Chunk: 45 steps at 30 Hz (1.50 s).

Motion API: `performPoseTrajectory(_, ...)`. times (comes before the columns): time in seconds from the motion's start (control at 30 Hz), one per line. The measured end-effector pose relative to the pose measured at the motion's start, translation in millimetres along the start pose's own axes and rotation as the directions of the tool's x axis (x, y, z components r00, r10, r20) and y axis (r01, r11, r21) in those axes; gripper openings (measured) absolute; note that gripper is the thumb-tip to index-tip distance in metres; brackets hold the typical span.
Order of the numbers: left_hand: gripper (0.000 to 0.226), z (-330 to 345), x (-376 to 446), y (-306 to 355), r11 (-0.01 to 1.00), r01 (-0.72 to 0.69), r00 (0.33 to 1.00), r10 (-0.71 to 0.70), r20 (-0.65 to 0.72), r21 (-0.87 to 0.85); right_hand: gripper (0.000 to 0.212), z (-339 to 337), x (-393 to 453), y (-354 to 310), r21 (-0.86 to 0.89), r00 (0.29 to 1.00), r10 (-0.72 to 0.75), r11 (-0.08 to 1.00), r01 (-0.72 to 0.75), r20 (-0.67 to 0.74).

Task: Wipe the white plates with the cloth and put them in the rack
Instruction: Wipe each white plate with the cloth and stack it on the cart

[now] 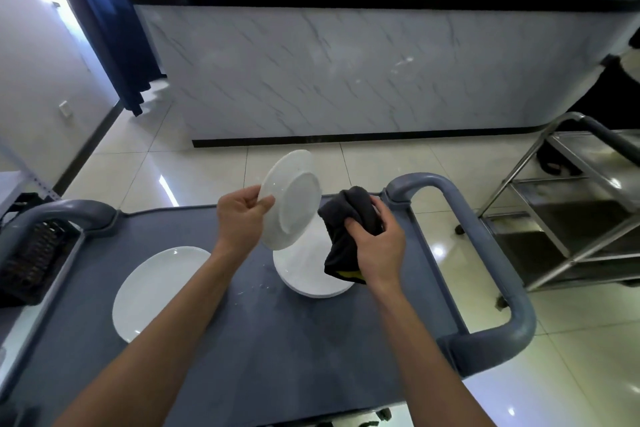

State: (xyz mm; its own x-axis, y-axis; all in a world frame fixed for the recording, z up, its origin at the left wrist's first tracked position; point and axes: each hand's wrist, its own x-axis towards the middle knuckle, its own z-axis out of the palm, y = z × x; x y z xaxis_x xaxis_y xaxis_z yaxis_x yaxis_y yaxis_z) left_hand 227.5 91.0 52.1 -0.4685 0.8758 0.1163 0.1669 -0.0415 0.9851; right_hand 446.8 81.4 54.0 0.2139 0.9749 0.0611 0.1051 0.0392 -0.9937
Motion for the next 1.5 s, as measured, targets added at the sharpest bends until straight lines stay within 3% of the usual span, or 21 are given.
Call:
performPoseTrajectory(0.13,0.016,11,-1,-8,0.935,-0.223,0.973,0.198,0.117,0.275,0.046,-10,1,-1,-0.015,1.000,-0.017,1.000,0.016,-0.022)
performPoseTrajectory(0.3,0.024,22,-4,-24,0.792,-0.460,0.881,0.350,0.320,0.402,0.049,-20,1,1,-0.036,0.999,-0.041,0.999,0.039,-0.032)
performPoseTrajectory(0.53,0.026,38,-23,-30,0.559,-0.696,0.718,0.532,0.448,0.452,0.051,-34,4,10,-0.054,0.998,-0.038,0.998,0.036,-0.054)
performPoseTrajectory(0.73,0.032,36,-42,-55,0.352,-0.834,0.551,0.579,0.601,0.425,0.050,-44,10,20,-0.117,0.997,-0.051,0.992,0.044,-0.056)
performPoseTrajectory(0.83,0.026,32,-51,-70,0.308,-0.862,0.506,0.572,0.646,0.403,0.053,-45,9,24,-0.145,0.998,-0.043,0.989,0.038,-0.037)
performPoseTrajectory(0.97,0.024,30,-61,-80,0.302,-0.870,0.492,0.546,0.677,0.389,0.051,-42,6,30,-0.179,0.999,-0.037,0.983,0.034,-0.013)
performPoseTrajectory(1.1,0.015,30,-67,-92,0.346,-0.852,0.521,0.482,0.705,0.393,0.049,-38,3,39,-0.211,1.000,-0.020,0.977,0.022,0.013)
performPoseTrajectory(1.3,0.020,30,-75,-111,0.411,-0.811,0.574,0.422,0.702,0.416,0.049,-39,-2,54,-0.227,1.000,-0.001,0.974,0.001,-0.002)
performPoseTrajectory(1.5,0.025,33,-75,-126,0.457,-0.788,0.587,0.357,0.727,0.412,0.050,-40,-11,63,-0.230,1.000,0.030,0.973,-0.030,-0.001)
